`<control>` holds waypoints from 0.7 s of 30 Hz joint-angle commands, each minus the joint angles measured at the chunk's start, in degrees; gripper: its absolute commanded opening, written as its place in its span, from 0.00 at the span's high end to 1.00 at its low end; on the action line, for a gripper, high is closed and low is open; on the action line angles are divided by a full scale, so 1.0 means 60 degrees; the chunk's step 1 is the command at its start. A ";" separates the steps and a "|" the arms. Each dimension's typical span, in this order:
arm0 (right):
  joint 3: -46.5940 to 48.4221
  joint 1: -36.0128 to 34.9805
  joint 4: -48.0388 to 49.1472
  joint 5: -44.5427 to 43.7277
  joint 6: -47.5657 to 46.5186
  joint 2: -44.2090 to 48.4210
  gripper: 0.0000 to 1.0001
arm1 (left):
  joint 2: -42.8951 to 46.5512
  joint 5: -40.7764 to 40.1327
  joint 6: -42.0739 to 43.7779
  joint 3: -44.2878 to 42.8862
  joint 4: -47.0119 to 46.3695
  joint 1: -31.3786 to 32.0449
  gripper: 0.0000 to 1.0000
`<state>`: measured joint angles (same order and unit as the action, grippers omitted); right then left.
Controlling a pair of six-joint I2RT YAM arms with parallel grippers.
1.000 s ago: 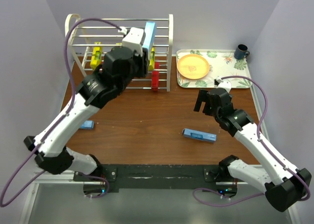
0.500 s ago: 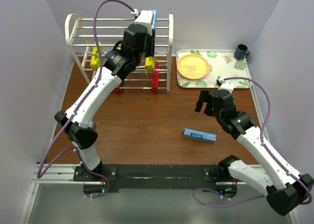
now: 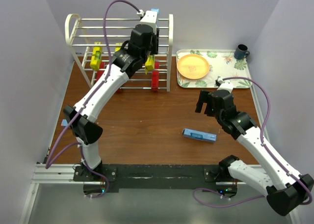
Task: Place and organize the toothpastes onto the shelf
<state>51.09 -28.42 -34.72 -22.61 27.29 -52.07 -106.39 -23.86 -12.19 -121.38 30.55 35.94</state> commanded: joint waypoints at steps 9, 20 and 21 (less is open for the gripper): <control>0.0010 0.0035 0.0132 0.0004 -0.0212 0.0065 0.02 | -0.0052 -0.0770 0.0375 -0.0102 -0.1209 -0.0102 0.56; 0.0054 0.0035 0.0015 -0.0025 -0.0168 0.0139 0.02 | -0.0081 -0.0756 0.0317 -0.0014 -0.1209 -0.0087 0.49; 0.0069 0.0021 0.0015 -0.0025 -0.0168 0.0139 0.02 | -0.0067 -0.0726 0.0274 0.0001 -0.1209 -0.0102 0.48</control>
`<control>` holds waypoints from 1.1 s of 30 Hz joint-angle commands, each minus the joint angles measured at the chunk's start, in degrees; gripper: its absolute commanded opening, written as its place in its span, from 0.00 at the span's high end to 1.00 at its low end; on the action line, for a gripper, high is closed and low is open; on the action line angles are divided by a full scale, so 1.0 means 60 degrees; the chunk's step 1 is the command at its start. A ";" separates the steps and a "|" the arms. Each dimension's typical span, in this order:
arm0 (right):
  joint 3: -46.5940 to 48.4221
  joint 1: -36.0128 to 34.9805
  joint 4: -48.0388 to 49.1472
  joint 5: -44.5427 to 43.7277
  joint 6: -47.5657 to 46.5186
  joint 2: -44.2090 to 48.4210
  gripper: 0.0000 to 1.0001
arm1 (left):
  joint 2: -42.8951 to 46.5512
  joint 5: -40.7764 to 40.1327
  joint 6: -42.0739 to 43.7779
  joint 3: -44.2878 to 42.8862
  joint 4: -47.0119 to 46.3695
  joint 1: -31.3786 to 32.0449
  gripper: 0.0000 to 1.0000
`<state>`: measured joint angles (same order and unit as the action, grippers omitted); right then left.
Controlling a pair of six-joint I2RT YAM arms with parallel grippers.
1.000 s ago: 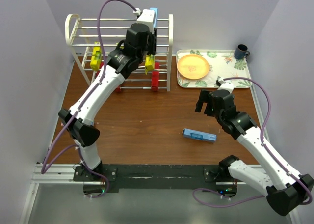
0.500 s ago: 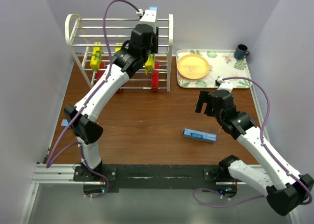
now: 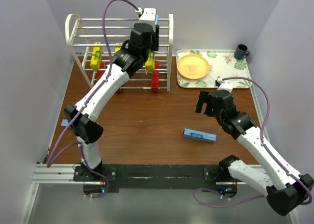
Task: Place and organize the toothpastes onto the shelf
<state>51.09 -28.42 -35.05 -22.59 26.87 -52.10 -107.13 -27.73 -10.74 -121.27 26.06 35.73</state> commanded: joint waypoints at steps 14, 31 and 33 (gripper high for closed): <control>0.0333 0.0035 -0.0530 -0.0029 -0.0129 0.0274 0.02 | 0.2209 0.1146 0.0266 0.1648 -0.1660 -0.0051 0.08; 0.0933 0.0021 -0.0765 -0.0791 -0.0025 0.0597 0.02 | 0.7644 0.9243 0.3870 0.9545 -0.4110 -0.0036 0.00; 0.1035 0.0035 -0.0750 -0.0805 -0.0099 0.0524 0.02 | 0.7820 0.9848 0.3871 1.0336 -0.4197 -0.0022 0.00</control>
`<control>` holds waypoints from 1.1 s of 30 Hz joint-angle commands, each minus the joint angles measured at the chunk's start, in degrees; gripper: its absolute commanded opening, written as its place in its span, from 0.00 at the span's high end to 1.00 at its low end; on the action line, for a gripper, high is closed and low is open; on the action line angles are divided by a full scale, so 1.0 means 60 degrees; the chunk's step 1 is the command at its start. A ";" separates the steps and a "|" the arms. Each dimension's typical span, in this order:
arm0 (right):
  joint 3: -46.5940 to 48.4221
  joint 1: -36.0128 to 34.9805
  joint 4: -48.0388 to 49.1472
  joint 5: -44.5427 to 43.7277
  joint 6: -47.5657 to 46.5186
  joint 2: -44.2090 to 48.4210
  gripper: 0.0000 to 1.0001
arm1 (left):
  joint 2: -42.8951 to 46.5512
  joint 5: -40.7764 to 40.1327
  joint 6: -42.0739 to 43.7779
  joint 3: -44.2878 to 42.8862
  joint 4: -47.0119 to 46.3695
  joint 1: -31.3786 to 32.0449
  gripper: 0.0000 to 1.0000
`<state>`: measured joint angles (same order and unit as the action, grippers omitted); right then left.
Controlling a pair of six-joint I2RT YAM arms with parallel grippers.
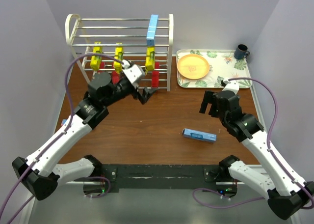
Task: Place and organize the toothpastes onto the shelf
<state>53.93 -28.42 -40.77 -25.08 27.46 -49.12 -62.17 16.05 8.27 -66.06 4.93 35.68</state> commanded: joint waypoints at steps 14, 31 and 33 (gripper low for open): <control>0.1001 0.0021 0.0073 0.0152 -0.0080 -0.0309 0.02 | -0.2189 0.4503 0.2455 0.3130 -0.2755 0.1097 0.00; 0.1558 0.0035 -0.1158 0.0035 -0.0183 -0.0279 0.02 | -0.7652 0.4838 0.2692 0.1212 -0.5128 0.2622 0.05; 0.1587 0.0021 -0.1231 0.0034 -0.0197 -0.0294 0.02 | -0.7933 0.4810 0.2781 0.0978 -0.5172 0.2695 0.07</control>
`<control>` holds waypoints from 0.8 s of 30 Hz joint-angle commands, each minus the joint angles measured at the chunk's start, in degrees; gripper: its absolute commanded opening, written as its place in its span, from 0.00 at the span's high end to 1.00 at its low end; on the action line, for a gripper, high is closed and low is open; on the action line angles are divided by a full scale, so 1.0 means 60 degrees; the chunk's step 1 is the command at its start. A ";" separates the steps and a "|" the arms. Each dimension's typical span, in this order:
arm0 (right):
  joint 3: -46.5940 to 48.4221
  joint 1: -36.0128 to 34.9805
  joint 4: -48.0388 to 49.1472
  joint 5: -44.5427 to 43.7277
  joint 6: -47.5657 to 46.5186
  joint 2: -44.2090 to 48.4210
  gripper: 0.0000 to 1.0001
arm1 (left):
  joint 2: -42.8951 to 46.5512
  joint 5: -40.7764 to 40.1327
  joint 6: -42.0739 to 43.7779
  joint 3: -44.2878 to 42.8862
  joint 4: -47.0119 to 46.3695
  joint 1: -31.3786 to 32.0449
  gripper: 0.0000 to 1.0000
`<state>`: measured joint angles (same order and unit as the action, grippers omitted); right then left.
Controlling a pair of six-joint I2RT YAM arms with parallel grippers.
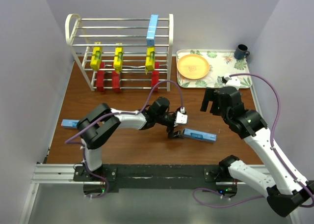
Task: Place and organize the toothpastes onto the shelf
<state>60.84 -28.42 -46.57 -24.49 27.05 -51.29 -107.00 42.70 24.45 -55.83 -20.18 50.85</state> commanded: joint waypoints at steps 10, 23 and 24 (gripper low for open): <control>0.0466 0.0035 -0.0427 0.0097 -0.0128 -0.0007 0.03 | -0.1985 0.0428 0.0466 -0.1578 -0.0386 0.0314 0.25; 0.0261 0.0021 -0.0398 0.0200 0.0194 0.0213 0.03 | -0.1665 0.0252 0.0130 -0.1140 -0.0604 0.0504 0.62; 0.0261 0.0035 -0.0369 0.0200 0.0180 0.0227 0.03 | -0.1533 0.0165 0.0057 -0.0834 -0.0838 0.0504 0.64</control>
<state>61.17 -28.42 -49.36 -23.46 27.42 -51.20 -119.35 43.97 25.54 -63.44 -21.19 53.60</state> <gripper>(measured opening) 0.971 0.414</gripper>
